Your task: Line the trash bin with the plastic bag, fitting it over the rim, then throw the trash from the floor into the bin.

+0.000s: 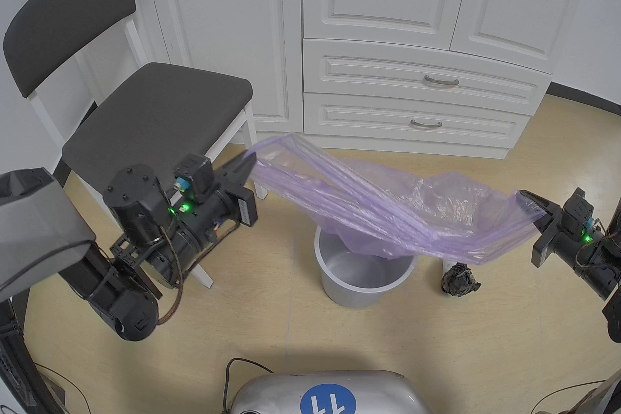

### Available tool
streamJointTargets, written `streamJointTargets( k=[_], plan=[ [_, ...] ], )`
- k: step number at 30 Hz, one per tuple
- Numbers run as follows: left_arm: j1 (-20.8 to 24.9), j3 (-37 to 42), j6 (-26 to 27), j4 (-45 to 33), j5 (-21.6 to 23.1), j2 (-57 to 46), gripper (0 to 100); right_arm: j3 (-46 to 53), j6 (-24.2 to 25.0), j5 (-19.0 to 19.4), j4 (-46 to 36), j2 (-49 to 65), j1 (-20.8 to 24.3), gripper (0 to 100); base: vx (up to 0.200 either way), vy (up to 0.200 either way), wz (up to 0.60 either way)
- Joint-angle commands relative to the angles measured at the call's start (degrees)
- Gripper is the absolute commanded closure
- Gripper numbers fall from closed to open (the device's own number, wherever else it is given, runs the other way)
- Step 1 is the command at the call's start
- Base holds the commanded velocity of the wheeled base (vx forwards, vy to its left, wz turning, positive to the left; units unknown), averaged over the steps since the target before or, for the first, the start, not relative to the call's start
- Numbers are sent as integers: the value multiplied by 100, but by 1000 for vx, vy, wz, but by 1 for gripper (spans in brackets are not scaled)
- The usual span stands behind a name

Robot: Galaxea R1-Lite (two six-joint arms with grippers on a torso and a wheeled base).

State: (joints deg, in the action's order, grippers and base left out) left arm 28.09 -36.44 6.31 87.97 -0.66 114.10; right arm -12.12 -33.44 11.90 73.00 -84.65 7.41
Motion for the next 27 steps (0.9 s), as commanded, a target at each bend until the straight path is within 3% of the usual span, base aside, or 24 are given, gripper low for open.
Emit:
streamJointTargets(
  k=[1, 10, 16, 19, 23, 27],
  plan=[
    [698, -4, -60, 27, 31, 376, 100, 139, -14, 58, -5, -157, 393, 100, 0, 0, 0],
    [1252, -338, -755, 27, -22, 745, 100, 78, 22, 23, 30, -746, 1043, 100, 0, 0, 0],
    [1480, -707, -1089, 36, -321, 1079, 100, -1, 110, 6, 593, -1431, 1456, 100, 0, 0, 0],
    [1674, -988, -1361, 36, -558, 1395, 100, -36, 320, -241, 1604, -2117, 1764, 100, 0, 0, 0],
    [1682, -1401, -1405, 27, -945, 1685, 100, -291, 610, -750, 1700, -2627, 2063, 100, 0, 0, 0],
    [1639, -1480, -1466, 27, -1033, 1756, 100, -528, 874, -838, 1700, -2873, 2150, 100, 0, 0, 0]
  ],
)
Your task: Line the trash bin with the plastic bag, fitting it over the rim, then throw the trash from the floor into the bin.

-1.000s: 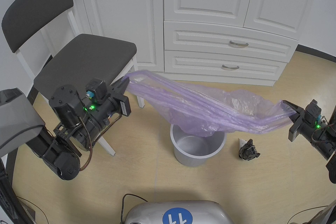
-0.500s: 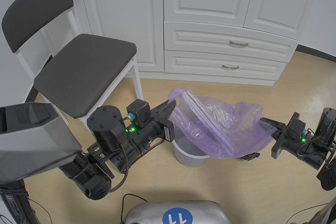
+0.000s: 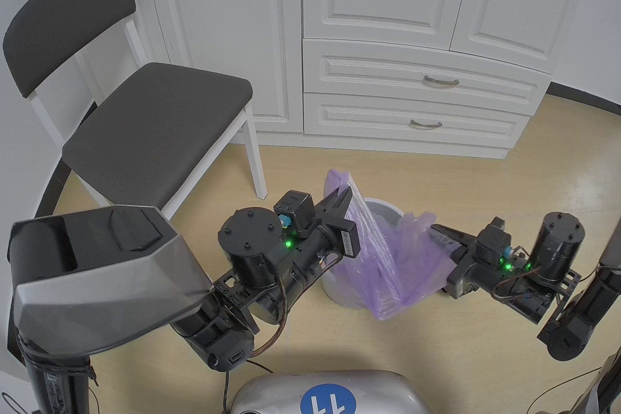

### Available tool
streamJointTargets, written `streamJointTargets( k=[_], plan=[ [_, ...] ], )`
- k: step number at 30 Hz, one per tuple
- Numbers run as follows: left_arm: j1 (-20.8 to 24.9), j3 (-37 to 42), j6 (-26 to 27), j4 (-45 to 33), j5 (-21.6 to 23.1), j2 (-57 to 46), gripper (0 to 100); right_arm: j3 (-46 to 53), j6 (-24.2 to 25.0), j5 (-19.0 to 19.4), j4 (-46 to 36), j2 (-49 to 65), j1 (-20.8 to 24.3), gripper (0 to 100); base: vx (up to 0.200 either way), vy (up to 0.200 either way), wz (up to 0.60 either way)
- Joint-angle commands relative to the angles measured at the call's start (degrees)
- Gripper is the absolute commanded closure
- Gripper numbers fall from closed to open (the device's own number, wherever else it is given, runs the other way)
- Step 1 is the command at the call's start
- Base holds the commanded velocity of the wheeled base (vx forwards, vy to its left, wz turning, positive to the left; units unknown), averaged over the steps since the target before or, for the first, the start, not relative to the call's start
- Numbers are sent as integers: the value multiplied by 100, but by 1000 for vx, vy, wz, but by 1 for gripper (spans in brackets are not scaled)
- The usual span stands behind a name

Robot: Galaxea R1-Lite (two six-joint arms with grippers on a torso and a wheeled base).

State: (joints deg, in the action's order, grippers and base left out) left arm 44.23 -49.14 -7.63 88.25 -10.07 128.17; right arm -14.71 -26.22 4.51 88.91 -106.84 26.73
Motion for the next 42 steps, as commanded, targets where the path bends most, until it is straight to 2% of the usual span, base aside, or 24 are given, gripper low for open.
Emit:
streamJointTargets(
  k=[1, 7, 15, 17, 24, 31, 34, 36, 42],
  plan=[
    [16, -263, -169, -1, -83, 375, 100, -330, 188, -108, 109, -724, 218, 100, 0, 0, 0],
    [-46, -816, -793, -9, -100, 779, 100, -497, 267, -135, 109, -927, 113, 100, 0, 0, 0],
    [-90, -1001, -1118, -9, -74, 973, 100, -576, 311, -99, 109, -1006, -116, 100, 0, 0, 0],
    [-90, -1124, -1258, -9, -74, 1078, 100, -726, 443, -91, 109, -1181, -221, 100, 0, 0, 0],
    [-248, -2003, -1443, -9, 23, 1694, 100, -1824, 1418, -56, 109, -2192, -713, 100, 0, 0, 0],
    [-301, -2689, -1671, -9, 181, 2238, 100, -2958, 2411, -126, 109, -2957, -793, 100, 0, 0, 0],
    [-318, -2873, -1671, -9, 163, 2405, 100, -3327, 2640, -161, 109, -3185, -801, 100, 0, 0, 0],
    [-345, -3040, -1671, -9, 154, 2529, 100, -3653, 2789, -319, 109, -3326, -889, 100, 0, 0, 0],
    [-389, -3225, -1689, -18, 146, 2766, 100, -3828, 2868, -354, 109, -3335, -1118, 100, 0, 0, 0]
  ],
)
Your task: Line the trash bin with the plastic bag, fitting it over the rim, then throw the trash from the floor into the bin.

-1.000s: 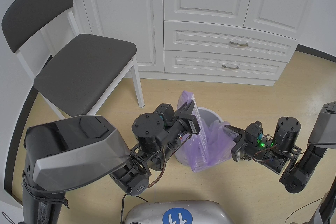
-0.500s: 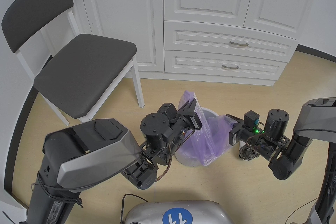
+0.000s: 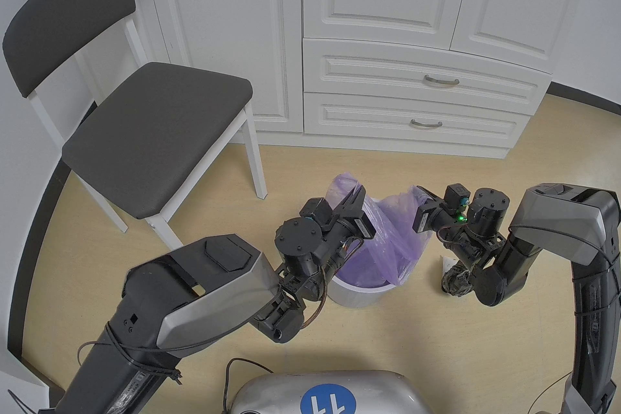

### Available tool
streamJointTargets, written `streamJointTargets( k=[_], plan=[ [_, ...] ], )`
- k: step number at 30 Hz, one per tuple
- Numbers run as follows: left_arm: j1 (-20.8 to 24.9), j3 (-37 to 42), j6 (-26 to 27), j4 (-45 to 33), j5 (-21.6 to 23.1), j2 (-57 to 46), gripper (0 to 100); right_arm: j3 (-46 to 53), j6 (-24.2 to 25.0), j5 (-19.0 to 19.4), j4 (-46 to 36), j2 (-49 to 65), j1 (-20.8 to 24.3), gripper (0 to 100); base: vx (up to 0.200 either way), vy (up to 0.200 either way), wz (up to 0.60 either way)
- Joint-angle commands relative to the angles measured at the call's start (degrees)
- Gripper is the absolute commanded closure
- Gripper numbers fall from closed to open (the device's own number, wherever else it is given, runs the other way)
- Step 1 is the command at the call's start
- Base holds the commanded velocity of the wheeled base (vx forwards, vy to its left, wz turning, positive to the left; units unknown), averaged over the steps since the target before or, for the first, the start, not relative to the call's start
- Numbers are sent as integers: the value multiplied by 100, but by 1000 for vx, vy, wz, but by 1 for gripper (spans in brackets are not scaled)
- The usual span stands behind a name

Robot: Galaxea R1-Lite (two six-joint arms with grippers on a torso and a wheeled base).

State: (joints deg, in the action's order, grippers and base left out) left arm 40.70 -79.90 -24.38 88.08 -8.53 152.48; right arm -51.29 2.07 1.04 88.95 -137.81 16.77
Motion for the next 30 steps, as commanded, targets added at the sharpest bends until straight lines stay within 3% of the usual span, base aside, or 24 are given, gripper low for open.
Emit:
streamJointTargets(
  k=[1, 16, 30],
  plan=[
    [-36, -149, -14, -1, -8, 353, 100, -180, 30, -7, 105, -246, -122, 100, 0, 0, 0],
    [-10, -149, -330, -1, 45, 687, 100, -206, 39, 11, 105, -246, -131, 100, 0, 0, 0],
    [-766, 220, -278, -71, 467, 845, 100, -417, 30, 11, 105, -457, -341, 100, 0, 0, 0]
  ],
)
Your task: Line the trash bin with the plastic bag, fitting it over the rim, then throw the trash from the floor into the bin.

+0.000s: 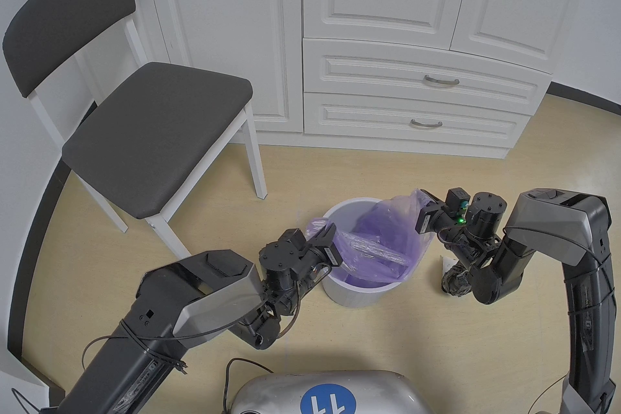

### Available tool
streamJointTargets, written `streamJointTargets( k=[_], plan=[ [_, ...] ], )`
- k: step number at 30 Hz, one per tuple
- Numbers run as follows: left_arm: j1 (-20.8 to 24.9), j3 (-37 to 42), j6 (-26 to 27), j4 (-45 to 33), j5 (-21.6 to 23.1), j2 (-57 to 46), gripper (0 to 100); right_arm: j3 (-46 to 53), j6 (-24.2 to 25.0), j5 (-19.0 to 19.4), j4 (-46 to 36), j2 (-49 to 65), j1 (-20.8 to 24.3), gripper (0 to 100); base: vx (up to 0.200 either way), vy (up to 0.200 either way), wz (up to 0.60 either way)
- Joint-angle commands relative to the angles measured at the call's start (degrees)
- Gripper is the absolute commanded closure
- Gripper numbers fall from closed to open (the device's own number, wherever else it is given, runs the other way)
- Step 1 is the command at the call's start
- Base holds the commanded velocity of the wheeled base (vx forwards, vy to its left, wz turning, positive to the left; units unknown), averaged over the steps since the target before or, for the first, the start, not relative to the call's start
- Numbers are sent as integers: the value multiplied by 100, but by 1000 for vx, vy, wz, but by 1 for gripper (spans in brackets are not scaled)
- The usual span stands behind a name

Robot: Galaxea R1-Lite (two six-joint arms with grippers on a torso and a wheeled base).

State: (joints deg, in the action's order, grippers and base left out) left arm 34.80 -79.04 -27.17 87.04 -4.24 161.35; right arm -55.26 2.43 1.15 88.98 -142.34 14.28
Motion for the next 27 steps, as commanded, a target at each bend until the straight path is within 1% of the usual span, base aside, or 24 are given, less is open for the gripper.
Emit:
streamJointTargets(
  k=[1, 4, 6, 7, 8, 11, 12, 14, 17, 19, 23, 24, 27],
  plan=[
    [-272, 258, 10, 23, 90, -139, 100, -73, -5, -9, 85, -5, -179, 100, 0, 0, 0],
    [-378, 425, 19, -3, 222, -298, 100, -152, -14, -18, -56, 22, -303, 100, 0, 0, 0],
    [-536, 689, 19, -20, 459, -517, 100, -187, -14, -18, -258, 154, -513, 100, 0, 0, 0],
    [-536, 689, 19, -20, 459, -517, 100, -187, -14, -18, -258, 154, -513, 100, 0, 0, 0],
    [-642, 812, 19, -20, 600, -605, 100, -143, -67, -18, -496, 242, -680, 100, 0, 0, 0],
    [-668, 829, 19, -20, 635, -623, 100, -125, -146, -27, -742, 312, -812, 100, 0, 0, 0],
    [-685, 838, 37, -29, 635, -614, 100, -117, -234, -62, -944, 400, -891, 100, 0, 0, 0],
    [-703, 838, 89, -38, 644, -605, 100, -90, -348, -88, -1102, 488, -979, 100, 0, 0, 0],
    [-756, 838, 204, -73, 653, -596, 100, -29, -471, -106, -1181, 576, -1058, 100, 0, 0, 0],
    [-835, 829, 318, -144, 670, -588, 100, 50, -656, -132, -1207, 637, -1181, 100, 0, 0, 0],
    [-888, 829, 344, -152, 670, -596, 100, 349, -1078, -132, -1216, 751, -1340, 100, 0, 0, 0],
    [-888, 829, 344, -152, 679, -605, 100, 648, -1517, -106, -1199, 822, -1428, 100, 0, 0, 0],
    [-888, 838, 344, -126, 679, -605, 100, 1184, -2334, -53, -1128, 962, -1507, 100, 0, 0, 0]
  ],
)
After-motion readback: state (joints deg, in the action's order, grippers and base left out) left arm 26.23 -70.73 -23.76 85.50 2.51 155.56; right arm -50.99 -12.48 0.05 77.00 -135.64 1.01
